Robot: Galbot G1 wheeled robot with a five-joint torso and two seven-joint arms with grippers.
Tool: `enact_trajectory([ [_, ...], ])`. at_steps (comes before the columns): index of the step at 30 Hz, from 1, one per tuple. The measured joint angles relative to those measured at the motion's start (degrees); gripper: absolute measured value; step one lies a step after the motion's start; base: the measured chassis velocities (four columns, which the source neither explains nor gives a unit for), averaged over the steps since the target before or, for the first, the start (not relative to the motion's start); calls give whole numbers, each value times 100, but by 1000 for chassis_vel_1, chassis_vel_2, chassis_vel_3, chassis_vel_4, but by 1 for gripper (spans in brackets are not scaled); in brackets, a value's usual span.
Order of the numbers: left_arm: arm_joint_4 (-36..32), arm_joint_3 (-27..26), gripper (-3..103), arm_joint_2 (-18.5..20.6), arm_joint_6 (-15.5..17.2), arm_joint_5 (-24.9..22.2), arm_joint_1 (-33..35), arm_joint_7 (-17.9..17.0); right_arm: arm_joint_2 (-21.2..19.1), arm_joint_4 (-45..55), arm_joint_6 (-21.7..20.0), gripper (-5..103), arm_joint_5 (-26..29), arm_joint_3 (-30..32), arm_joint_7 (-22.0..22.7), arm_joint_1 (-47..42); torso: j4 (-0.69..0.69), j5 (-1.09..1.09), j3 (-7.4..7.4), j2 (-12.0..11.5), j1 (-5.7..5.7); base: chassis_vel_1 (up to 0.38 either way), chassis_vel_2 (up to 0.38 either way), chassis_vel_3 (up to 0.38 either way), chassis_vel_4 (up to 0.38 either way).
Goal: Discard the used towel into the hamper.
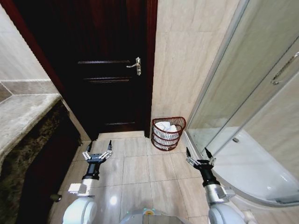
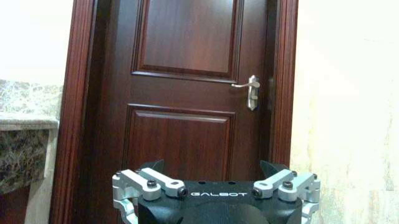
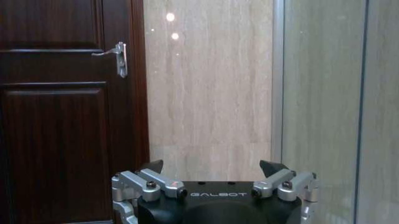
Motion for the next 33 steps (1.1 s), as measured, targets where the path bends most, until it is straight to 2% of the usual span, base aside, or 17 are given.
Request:
enact_trajectory([
  [16,-1,-5,100,-71,-116,90,26,9,-26,22,3,100,7,-19,9,0,0,0,0,0,0,-21,-24,-23,-28],
  [27,-66,6,100,-105,-128,132,51,17,-23,92,65,100,17,-14,24,-95,-1,0,0,0,0,-90,-85,-98,-91],
  [33,-71,-7,100,-82,-241,129,150,16,2,169,104,100,12,-19,28,-162,-1,0,0,0,0,-113,-113,-111,-123],
])
